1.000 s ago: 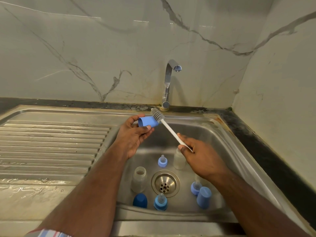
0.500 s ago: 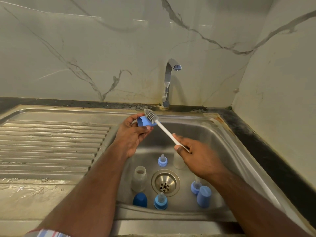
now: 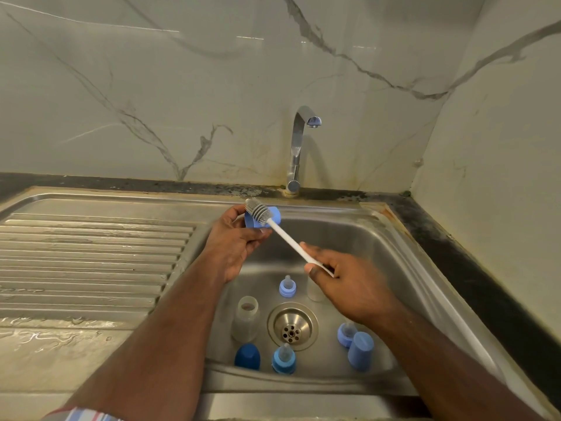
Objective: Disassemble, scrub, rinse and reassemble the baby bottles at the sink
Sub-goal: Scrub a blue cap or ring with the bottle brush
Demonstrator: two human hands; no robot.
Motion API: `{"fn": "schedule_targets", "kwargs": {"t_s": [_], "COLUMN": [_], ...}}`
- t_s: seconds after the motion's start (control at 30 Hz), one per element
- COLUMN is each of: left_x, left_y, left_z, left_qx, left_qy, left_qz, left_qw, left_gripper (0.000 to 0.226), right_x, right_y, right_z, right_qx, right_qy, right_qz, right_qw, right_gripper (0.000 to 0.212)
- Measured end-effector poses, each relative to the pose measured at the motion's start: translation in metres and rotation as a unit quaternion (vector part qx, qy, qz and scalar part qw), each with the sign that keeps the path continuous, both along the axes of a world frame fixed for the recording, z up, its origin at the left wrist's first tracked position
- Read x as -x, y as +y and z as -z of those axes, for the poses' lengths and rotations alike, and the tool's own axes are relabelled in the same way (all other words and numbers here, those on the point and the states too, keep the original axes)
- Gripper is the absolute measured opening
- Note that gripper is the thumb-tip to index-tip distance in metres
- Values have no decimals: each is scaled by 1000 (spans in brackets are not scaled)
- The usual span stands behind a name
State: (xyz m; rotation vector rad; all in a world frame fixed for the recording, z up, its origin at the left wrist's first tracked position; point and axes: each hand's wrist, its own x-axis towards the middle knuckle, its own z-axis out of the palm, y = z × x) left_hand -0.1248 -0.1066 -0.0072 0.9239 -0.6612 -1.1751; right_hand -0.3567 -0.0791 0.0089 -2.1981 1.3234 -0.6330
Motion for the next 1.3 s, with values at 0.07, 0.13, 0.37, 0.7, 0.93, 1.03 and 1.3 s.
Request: {"fn": "schedule_targets", "kwargs": {"t_s": [0.07,0.13,0.37,0.7,0.93,1.03,1.3], "left_x": [0,0,0,0,0,1,1], "left_y": [0,1,2,3,3,5,2], "left_z": [0,-1,-2,-3,-4,-7,-4], "left_qx": [1,-1,1,-4,-3,3,-8], "left_qy": [-5,-14,-7,-5,6,37,39], "left_qz": [-2,-5,-4,-6,1,-9,-29], "left_qw": [1000,1000,1000,1000,1000,999,999], "left_gripper": [51,51,51,52,51,39,45], "right_x": [0,3,0,0,1,0,5], "right_y": [-4,-11,-6,-8,-5,-5,-8], "right_z": [0,-1,3,3,1,3,1], "right_qx": [1,0,-5,-4,-6,-12,-8], "right_qy": [0,1,-7,-11,-11,-13,-17], "right_qz": [8,39,14,21,18,9,26], "right_qw": [1000,999,1000,1000,1000,1000,999], "right_gripper": [44,47,45,45,45,44,45]}}
